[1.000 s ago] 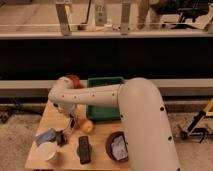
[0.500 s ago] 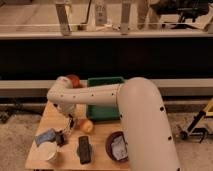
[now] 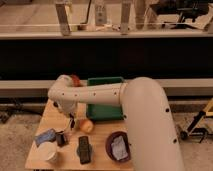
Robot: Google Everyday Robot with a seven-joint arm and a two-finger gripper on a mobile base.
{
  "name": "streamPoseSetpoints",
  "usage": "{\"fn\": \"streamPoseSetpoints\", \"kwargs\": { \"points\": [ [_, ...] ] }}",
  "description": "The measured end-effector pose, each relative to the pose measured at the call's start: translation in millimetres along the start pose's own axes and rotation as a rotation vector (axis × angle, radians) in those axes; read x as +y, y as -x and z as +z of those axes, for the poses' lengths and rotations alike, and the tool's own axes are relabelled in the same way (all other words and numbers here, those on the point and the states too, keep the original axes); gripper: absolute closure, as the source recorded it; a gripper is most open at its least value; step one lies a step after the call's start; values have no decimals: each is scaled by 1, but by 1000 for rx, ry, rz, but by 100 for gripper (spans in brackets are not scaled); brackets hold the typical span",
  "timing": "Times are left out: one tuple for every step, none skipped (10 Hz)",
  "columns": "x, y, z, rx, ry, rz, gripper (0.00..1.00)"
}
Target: Place brush in table surface
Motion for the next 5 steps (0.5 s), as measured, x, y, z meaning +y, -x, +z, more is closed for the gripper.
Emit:
{"fn": "streamPoseSetpoints", "kwargs": {
  "points": [
    [-2,4,-8,10,1,-2,100],
    [-3,7,-16,21,3,-3,100],
    [-2,8,-23,33,6,-4,100],
    [-1,9,-27,45,9,-7,100],
    [-1,8,-33,54,12,-9,100]
  ]
}}
